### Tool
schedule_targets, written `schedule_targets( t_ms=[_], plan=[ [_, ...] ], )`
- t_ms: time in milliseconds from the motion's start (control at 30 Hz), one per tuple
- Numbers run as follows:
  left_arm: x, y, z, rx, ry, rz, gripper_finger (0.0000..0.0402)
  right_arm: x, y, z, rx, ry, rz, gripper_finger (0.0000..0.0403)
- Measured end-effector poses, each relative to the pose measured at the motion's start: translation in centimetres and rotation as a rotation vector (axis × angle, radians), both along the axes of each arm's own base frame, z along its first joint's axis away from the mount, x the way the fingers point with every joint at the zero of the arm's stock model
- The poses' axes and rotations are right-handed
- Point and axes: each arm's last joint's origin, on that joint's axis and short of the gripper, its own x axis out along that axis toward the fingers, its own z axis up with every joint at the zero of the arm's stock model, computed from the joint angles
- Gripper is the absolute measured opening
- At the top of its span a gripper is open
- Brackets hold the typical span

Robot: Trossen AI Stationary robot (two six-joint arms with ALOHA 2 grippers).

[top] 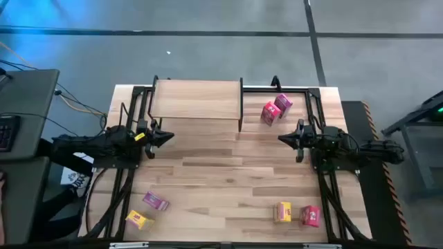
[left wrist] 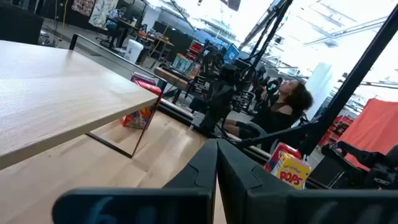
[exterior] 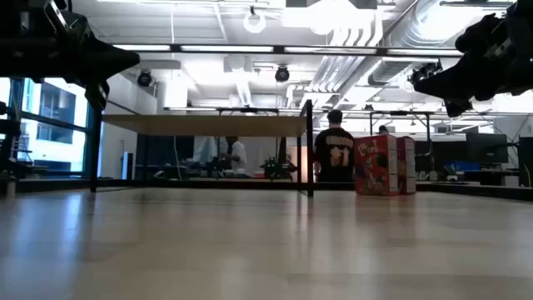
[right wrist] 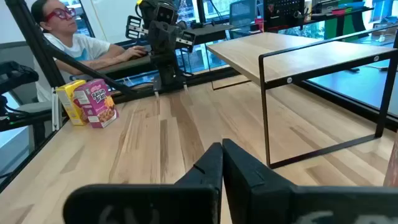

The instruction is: Stack cereal on shelf

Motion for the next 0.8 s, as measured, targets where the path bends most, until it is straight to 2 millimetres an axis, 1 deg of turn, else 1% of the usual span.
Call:
schedule_targets(
  t_ms=[667,733,800],
  plan=[
    [0.0,0.0,0.0,0.0,0.0,0.0,0.0003,0.0,0.0,0.1,-0.001,-0.007,-0.001,0.0],
    [0.0,0.0,0.0,0.0,0.0,0.0,0.0003,0.0,0.0,0.6,0.015,-0.067,-0.016,0.0],
    [0.0,0.0,0.0,0.0,0.0,0.0,0.0003,0.0,0.0,2.0,0.116,-0.225,-0.013,0.0]
  ],
)
